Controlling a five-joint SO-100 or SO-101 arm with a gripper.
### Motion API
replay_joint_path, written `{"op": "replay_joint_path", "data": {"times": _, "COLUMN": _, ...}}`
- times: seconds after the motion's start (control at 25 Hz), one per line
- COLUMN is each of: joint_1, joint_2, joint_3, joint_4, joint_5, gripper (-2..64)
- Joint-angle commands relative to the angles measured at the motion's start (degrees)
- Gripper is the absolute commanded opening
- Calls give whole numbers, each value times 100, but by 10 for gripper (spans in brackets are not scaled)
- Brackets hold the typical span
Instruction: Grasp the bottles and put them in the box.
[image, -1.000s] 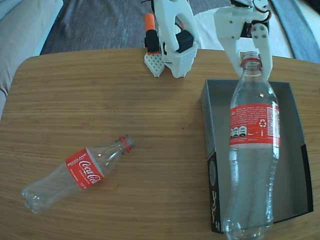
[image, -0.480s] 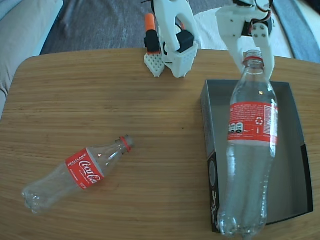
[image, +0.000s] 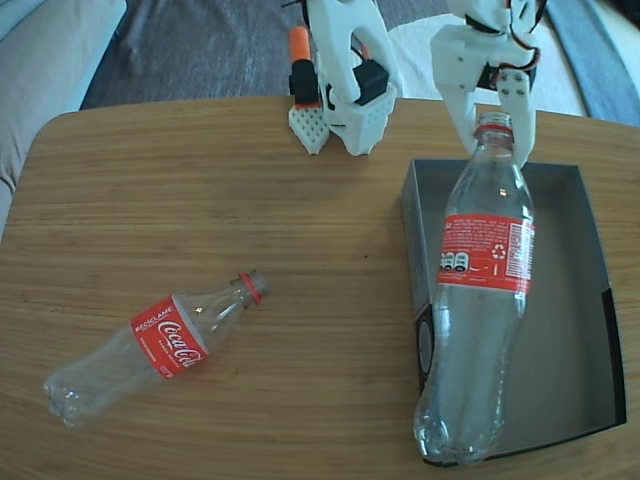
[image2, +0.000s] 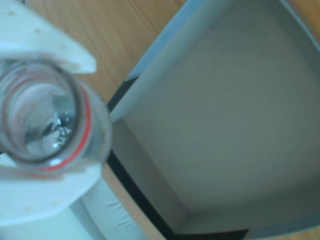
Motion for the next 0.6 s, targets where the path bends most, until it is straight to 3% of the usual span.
{"op": "replay_joint_path", "data": {"times": 0.0, "joint_1": -44, "joint_2": 308, "joint_3": 35, "joint_4": 158, "joint_5": -53, "gripper": -3}}
{"op": "replay_joint_path", "data": {"times": 0.56, "joint_1": -571, "joint_2": 299, "joint_3": -35, "joint_4": -44, "joint_5": -53, "gripper": -3}}
